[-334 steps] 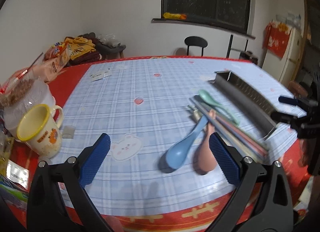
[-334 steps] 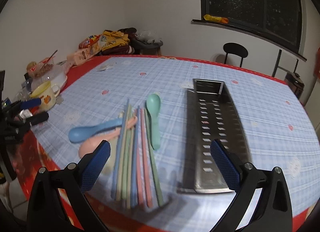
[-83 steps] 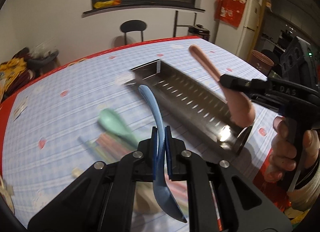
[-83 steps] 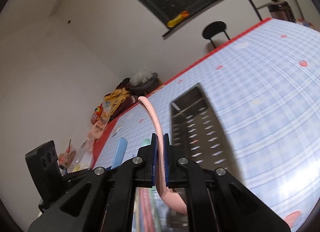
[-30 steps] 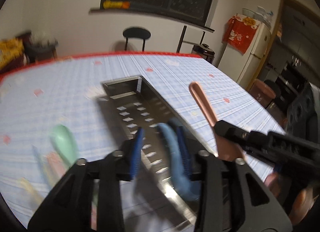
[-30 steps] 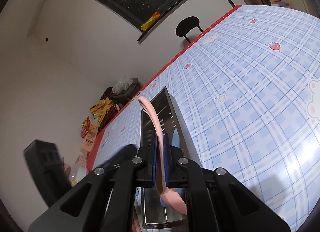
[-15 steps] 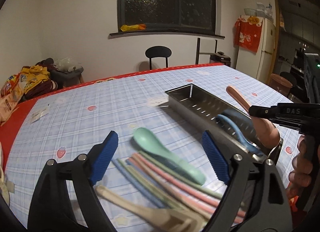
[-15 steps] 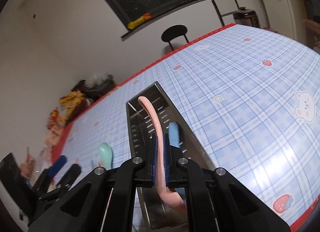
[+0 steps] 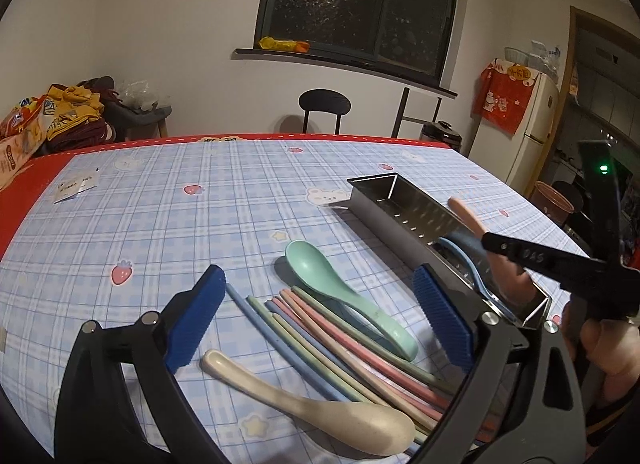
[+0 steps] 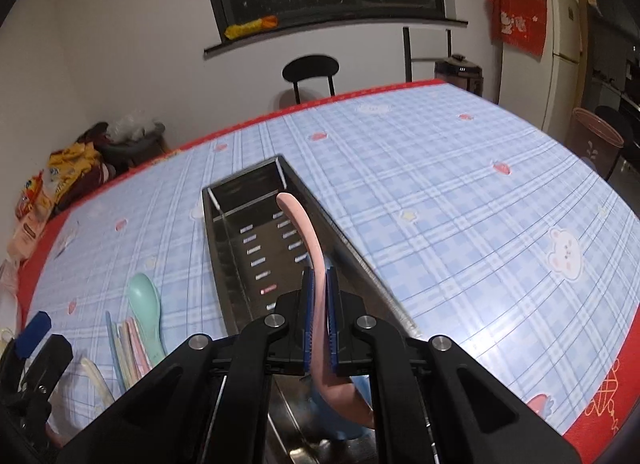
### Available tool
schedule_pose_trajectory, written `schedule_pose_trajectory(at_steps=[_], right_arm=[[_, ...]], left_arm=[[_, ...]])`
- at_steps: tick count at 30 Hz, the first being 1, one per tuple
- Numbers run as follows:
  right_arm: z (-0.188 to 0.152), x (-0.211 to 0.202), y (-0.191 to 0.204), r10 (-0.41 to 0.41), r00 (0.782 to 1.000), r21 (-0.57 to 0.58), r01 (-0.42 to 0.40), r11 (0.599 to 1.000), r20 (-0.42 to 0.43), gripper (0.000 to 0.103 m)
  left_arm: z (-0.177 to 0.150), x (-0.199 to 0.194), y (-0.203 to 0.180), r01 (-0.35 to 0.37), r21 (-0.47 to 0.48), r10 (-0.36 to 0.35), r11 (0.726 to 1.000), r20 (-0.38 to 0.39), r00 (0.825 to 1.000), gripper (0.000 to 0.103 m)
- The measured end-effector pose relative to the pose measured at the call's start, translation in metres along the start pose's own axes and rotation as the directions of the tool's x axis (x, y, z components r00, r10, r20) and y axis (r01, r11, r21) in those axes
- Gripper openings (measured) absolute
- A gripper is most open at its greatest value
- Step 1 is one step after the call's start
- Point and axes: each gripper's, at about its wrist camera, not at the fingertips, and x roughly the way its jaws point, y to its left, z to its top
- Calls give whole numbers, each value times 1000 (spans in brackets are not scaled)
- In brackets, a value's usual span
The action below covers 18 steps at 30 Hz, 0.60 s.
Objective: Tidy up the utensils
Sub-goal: 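Open both tools to drop the blue and pink spoons into the caddy, then move the left tool to the beige spoon handle beside the chopsticks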
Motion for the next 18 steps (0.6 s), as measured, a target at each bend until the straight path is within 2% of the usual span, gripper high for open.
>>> schedule_pose_trajectory(at_steps=[4,7,10,12,15,18], right_arm=[[-2,0,-2,37,999,27,-36,999,-24,9],[-1,-7,-6,73,997,51,-72,996,-20,27],[3,-23,-6,81,996,46,-82,996,27,49],[6,-35,-6,90,994,36,-92,995,66,75],[8,-49,3,122,988,-21,-121,992,99,92],[8,-58,15,180,976,-76,-172,982,119,95]], left_arm=[[-2,1,-1,-8,6,9,1000,-10,1000,95],[-3,2,1,-20,-5,20,1000,-14,1000,95],[-2,3,6,-35,-21,35,999,-25,999,95],[0,1,9,-42,-25,41,999,-27,999,96],[4,-6,17,-62,-28,62,998,-15,998,97],[5,-13,29,-83,-43,82,996,-24,996,97]])
